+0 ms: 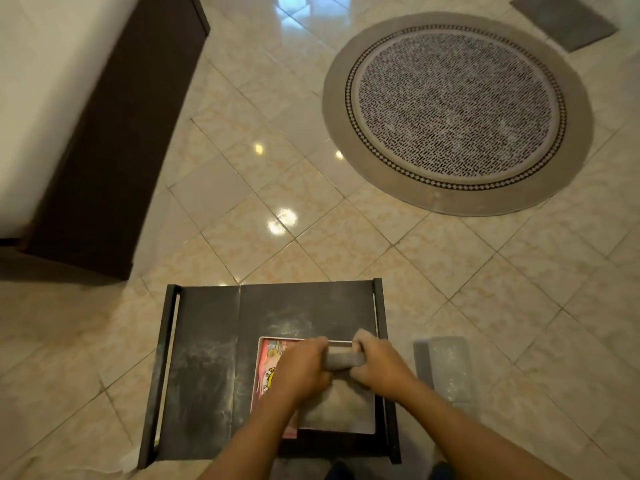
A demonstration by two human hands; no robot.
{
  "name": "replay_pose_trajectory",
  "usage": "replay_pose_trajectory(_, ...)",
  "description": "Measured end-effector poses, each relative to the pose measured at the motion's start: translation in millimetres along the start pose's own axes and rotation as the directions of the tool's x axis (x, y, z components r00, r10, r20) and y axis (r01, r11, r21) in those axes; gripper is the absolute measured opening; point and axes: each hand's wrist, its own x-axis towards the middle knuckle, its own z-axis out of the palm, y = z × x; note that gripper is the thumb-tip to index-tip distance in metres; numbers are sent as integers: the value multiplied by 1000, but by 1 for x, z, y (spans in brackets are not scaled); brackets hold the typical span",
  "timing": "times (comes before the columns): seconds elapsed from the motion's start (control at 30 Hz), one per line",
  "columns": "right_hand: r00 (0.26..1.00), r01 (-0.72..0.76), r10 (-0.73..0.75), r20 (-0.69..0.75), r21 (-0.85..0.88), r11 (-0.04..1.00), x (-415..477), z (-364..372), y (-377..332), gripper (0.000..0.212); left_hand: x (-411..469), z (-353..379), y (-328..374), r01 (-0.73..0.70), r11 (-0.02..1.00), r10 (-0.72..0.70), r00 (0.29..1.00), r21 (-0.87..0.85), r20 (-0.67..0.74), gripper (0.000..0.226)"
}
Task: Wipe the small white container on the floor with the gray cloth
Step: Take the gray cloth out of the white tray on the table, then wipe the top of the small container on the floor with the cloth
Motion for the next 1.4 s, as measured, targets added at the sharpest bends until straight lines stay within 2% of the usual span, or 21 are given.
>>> replay_pose_trajectory(0.03,1000,18,-17,-14,104,994,-7,-15,-2,26,-5,-13,3,33,986,-35,999,-163,-8,23)
replay_pose_trajectory(0.1,997,58,-43,-62,254,965,-18,-46,-4,36,-14,-36,13,87,867,-118,993,-491,-31,31)
replay_pose_trajectory(0.2,991,91,-28,-128,523,848,-30,-88,-5,49,-25,-66,43,89,531,-233,971,-842,-44,44)
replay_pose_trajectory(0.27,982,122,9,-189,665,737,-36,-113,-4,54,-26,-78,67,75,300,-312,950,-951,-24,49)
replay_pose_trajectory(0.3,977,139,20,-214,701,699,-39,-123,-2,54,-25,-80,79,64,233,-342,939,-970,-20,44)
replay_pose_trajectory(0.37,971,178,-3,-241,709,682,-46,-143,6,52,-24,-79,109,47,171,-372,928,-984,-21,27)
replay_pose_trajectory(0.47,952,251,-85,-293,594,765,-52,-162,32,35,-13,-59,151,38,222,-346,937,-974,-42,28)
replay_pose_trajectory(0.57,931,287,-137,-338,447,847,-43,-181,77,29,18,-28,184,42,376,-294,953,-926,-77,39)
replay_pose_trajectory(0.63,950,245,-154,-270,346,906,-31,-191,115,35,45,2,203,24,505,-280,950,-863,-138,44)
replay_pose_trajectory(0.73,975,195,-165,-150,214,957,-2,-193,173,57,85,57,228,-45,597,-280,924,-801,-261,57)
replay_pose_trajectory(0.83,969,173,-149,-195,115,978,35,-180,222,60,127,114,234,-86,675,-280,889,-733,-363,81)
replay_pose_trajectory(0.87,960,169,-144,-239,89,982,49,-174,236,58,139,131,234,-117,706,-262,873,-699,-411,76)
replay_pose_trajectory(0.93,938,161,-137,-317,49,986,75,-158,263,52,161,162,230,-170,768,-205,848,-617,-489,46)
replay_pose_trajectory(1.03,920,165,-157,-358,-8,986,108,-133,292,50,191,201,220,-169,851,-153,826,-498,-542,19)
replay_pose_trajectory(1.2,893,174,-185,-409,-64,983,129,-106,313,59,204,243,206,-237,851,-68,835,-468,-545,36)
replay_pose_trajectory(1.3,911,178,-210,-355,-120,977,109,-92,312,73,184,255,199,-288,851,-30,809,-439,-587,30)
replay_pose_trajectory(1.4,907,218,-266,-327,-177,960,70,-69,310,78,141,269,193,-321,850,-21,772,-418,-636,19)
